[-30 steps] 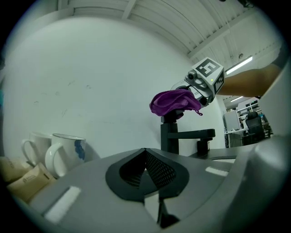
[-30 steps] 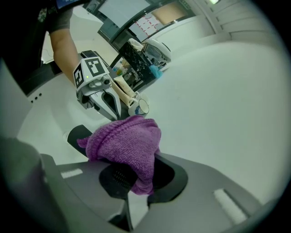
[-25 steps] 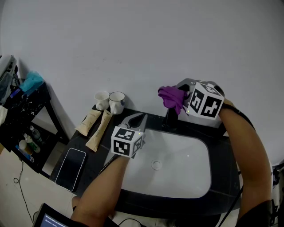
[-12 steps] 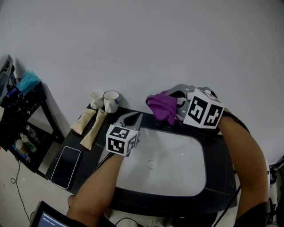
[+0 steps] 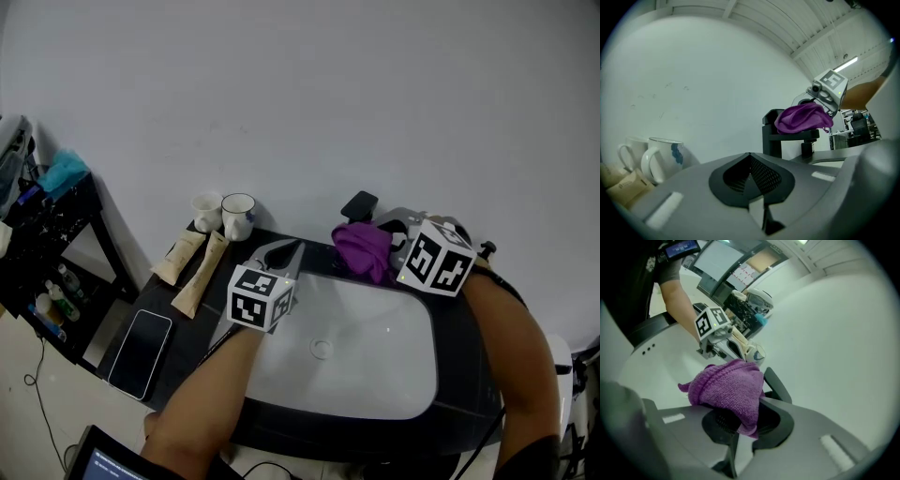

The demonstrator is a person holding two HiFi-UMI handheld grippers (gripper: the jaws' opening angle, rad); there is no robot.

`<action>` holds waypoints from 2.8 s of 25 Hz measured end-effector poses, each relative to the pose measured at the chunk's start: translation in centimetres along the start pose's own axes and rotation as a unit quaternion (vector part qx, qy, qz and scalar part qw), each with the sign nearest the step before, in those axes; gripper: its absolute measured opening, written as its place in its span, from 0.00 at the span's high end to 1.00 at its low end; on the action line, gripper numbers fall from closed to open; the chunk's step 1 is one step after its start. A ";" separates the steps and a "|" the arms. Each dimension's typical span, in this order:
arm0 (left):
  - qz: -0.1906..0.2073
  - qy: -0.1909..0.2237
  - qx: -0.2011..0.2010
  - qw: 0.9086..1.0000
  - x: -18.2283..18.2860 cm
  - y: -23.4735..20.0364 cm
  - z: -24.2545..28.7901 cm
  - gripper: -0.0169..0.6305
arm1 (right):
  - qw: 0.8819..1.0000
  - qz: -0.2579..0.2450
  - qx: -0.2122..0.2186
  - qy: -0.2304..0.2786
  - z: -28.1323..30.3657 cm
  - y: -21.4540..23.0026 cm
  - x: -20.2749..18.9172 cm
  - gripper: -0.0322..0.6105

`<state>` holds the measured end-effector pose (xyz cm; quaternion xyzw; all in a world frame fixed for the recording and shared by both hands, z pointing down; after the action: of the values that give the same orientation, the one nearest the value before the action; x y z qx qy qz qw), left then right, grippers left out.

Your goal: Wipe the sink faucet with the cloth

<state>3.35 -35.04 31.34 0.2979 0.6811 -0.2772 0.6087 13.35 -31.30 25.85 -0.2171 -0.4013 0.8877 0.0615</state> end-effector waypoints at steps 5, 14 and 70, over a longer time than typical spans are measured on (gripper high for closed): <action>-0.004 0.002 -0.003 1.000 0.1 0.2 0.0 0.95 | 0.996 0.061 -0.062 -0.004 0.9 1.9 -1.7 0.88; -0.004 -0.003 -0.005 1.000 -0.2 0.2 0.2 0.95 | 0.997 0.027 -0.052 -0.046 1.6 1.4 -1.5 0.88; 0.007 -0.013 -0.010 1.000 -0.5 0.4 0.5 0.95 | 0.992 -0.054 -0.112 0.005 -0.5 -9.3 -0.8 0.88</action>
<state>4.02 -35.13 31.76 0.2931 0.6740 -0.2698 0.6221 13.72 -24.90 32.71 -0.2051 -0.5091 0.8314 0.0869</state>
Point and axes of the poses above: the fingertips, and each gripper's own axes: z forward along the fingers, y to its right, x out of its top, the point moved 1 cm from there along -z, backward along the fingers, and after that the axes turned 3 degrees about y, right-handed, at the moved point
